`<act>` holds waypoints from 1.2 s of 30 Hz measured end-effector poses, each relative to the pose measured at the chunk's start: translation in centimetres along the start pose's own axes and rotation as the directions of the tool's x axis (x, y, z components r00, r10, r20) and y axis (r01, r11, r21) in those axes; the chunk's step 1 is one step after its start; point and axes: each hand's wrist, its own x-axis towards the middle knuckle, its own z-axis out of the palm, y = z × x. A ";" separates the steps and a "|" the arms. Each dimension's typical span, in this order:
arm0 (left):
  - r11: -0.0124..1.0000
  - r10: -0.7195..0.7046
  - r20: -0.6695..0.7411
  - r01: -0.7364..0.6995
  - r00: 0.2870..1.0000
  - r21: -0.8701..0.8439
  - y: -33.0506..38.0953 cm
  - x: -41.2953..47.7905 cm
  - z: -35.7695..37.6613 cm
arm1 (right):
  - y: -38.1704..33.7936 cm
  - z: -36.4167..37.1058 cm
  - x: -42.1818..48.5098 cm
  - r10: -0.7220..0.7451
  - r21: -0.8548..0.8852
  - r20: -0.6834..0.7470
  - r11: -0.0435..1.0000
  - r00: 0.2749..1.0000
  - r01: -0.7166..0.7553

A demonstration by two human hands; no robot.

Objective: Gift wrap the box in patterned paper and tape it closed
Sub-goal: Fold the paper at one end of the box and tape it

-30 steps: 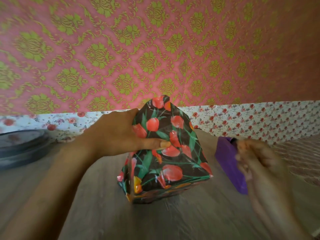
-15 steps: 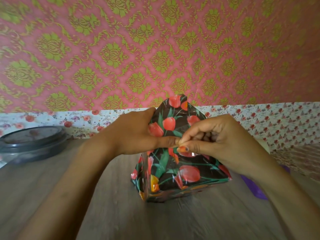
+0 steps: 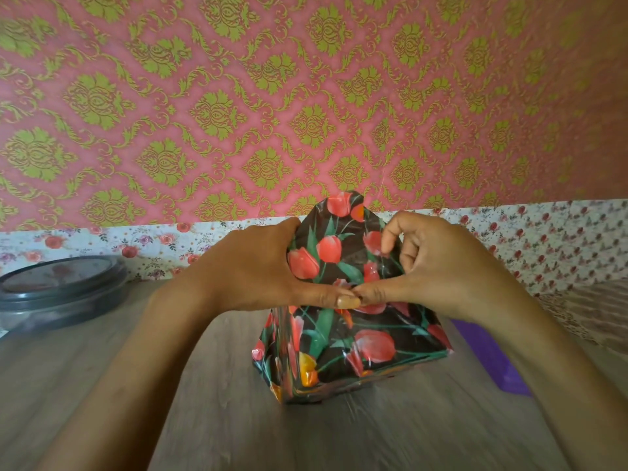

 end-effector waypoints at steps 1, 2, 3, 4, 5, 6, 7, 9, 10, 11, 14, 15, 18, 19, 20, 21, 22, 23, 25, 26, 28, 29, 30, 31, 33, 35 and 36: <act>1.000 -0.002 0.004 0.002 1.000 -0.004 0.1 0.0 0.0 | 0.2 0.0 0.2 -0.002 0.030 0.038 1.000 0.999 0.000; 1.000 -0.008 0.007 0.008 1.000 -0.014 0.1 0.0 -0.1 | 0.4 -0.1 0.3 -0.010 0.084 0.075 0.996 0.997 0.004; 0.999 -0.017 0.008 0.017 1.000 -0.030 0.0 0.0 -0.1 | 0.6 -0.2 0.5 -0.015 0.159 0.105 0.987 0.994 -0.002; 0.999 -0.028 0.008 0.028 1.000 -0.043 -0.1 0.1 -0.1 | 0.9 -0.3 0.6 -0.011 0.248 0.133 0.969 0.991 -0.022; 0.998 -0.039 0.002 0.039 0.999 -0.056 -0.1 0.1 -0.1 | 1.3 -0.5 0.7 -0.007 0.335 0.160 0.941 0.987 -0.048; 0.996 -0.054 -0.003 0.053 0.999 -0.065 -0.2 0.2 -0.2 | 1.7 -0.6 0.8 -0.003 0.412 0.180 0.908 0.984 -0.073; 0.995 -0.067 -0.014 0.066 0.998 -0.074 -0.3 0.3 -0.1 | 2.1 -0.5 0.7 -0.003 0.479 0.186 0.874 0.982 -0.088; 0.992 -0.098 -0.029 0.095 0.995 -0.083 -0.6 0.4 0.0 | 2.7 -0.2 0.6 0.017 0.589 0.162 0.800 0.987 -0.111; 0.991 -0.105 -0.036 0.102 0.994 -0.087 -0.8 0.6 0.1 | 2.9 0.0 0.6 0.027 0.638 0.128 0.763 0.991 -0.103; 0.990 -0.112 -0.040 0.108 0.993 -0.092 -0.9 0.6 0.2 | 3.0 0.5 0.6 0.036 0.676 0.082 0.733 0.996 -0.082; 0.970 -0.163 -0.113 0.139 0.980 -0.199 -1.1 0.6 0.6 | 2.9 1.7 1.0 0.064 0.564 -0.122 0.826 0.990 0.016; 0.955 -0.197 -0.143 0.157 0.970 -0.251 -1.1 0.6 0.5 | 2.7 1.9 1.5 0.058 0.477 -0.157 0.878 0.986 0.024; 0.925 -0.239 -0.168 0.172 0.956 -0.339 -0.9 0.9 0.9 | 2.0 1.8 2.8 0.025 0.381 -0.057 0.925 0.998 -0.002; 0.916 -0.240 -0.180 0.161 0.954 -0.367 -0.8 0.9 1.1 | 1.7 1.6 3.2 0.015 0.424 0.008 0.906 1.000 -0.017; 0.900 -0.241 -0.188 0.146 0.952 -0.410 -0.9 1.0 1.3 | 1.5 1.5 3.6 -0.002 0.481 0.058 0.876 0.998 -0.026; 0.875 -0.238 -0.176 0.131 0.955 -0.467 -0.8 1.1 1.4 | 1.4 1.6 3.9 -0.020 0.521 0.071 0.853 0.997 -0.020; 0.841 -0.232 -0.154 0.119 0.960 -0.527 -0.7 1.1 1.6 | 1.4 1.9 4.2 -0.031 0.550 0.053 0.835 0.998 -0.004; 0.810 -0.220 -0.140 0.101 0.966 -0.578 -0.7 1.2 1.7 | 1.6 2.3 4.6 -0.031 0.585 0.026 0.811 0.999 0.010; 0.747 -0.195 -0.166 0.036 0.967 -0.664 -0.7 1.4 2.0 | 1.9 3.0 5.1 -0.020 0.669 -0.009 0.743 1.000 0.021; 0.711 -0.180 -0.197 -0.011 0.964 -0.703 -0.7 1.4 2.1 | 2.0 3.3 5.2 -0.019 0.690 -0.022 0.723 1.000 0.029; 0.641 -0.160 -0.250 -0.093 0.955 -0.762 -0.7 1.6 2.4 | 2.3 3.6 5.3 -0.038 0.708 -0.050 0.704 0.998 0.062; 0.616 -0.146 -0.267 -0.123 0.953 -0.778 -0.7 1.7 2.5 | 2.5 3.6 5.3 -0.053 0.718 -0.063 0.691 0.997 0.083; 0.604 -0.126 -0.281 -0.151 0.951 -0.782 -0.7 1.6 2.6 | 2.6 3.7 5.3 -0.072 0.730 -0.075 0.676 0.995 0.104; 0.603 -0.104 -0.299 -0.179 0.949 -0.778 -0.6 1.6 2.6 | 2.8 3.7 5.3 -0.088 0.734 -0.085 0.668 0.993 0.122; 0.636 -0.043 -0.376 -0.265 0.926 -0.725 -0.7 1.5 2.5 | 2.9 3.8 5.4 -0.099 0.730 -0.096 0.670 0.990 0.138; 0.754 0.054 -0.475 -0.348 0.878 -0.558 -0.7 1.5 2.3 | 3.0 3.8 5.5 -0.101 0.726 -0.104 0.673 0.989 0.145; 0.818 0.115 -0.507 -0.371 0.854 -0.439 -0.8 1.4 2.2 | 3.0 3.9 5.6 -0.100 0.721 -0.108 0.677 0.989 0.148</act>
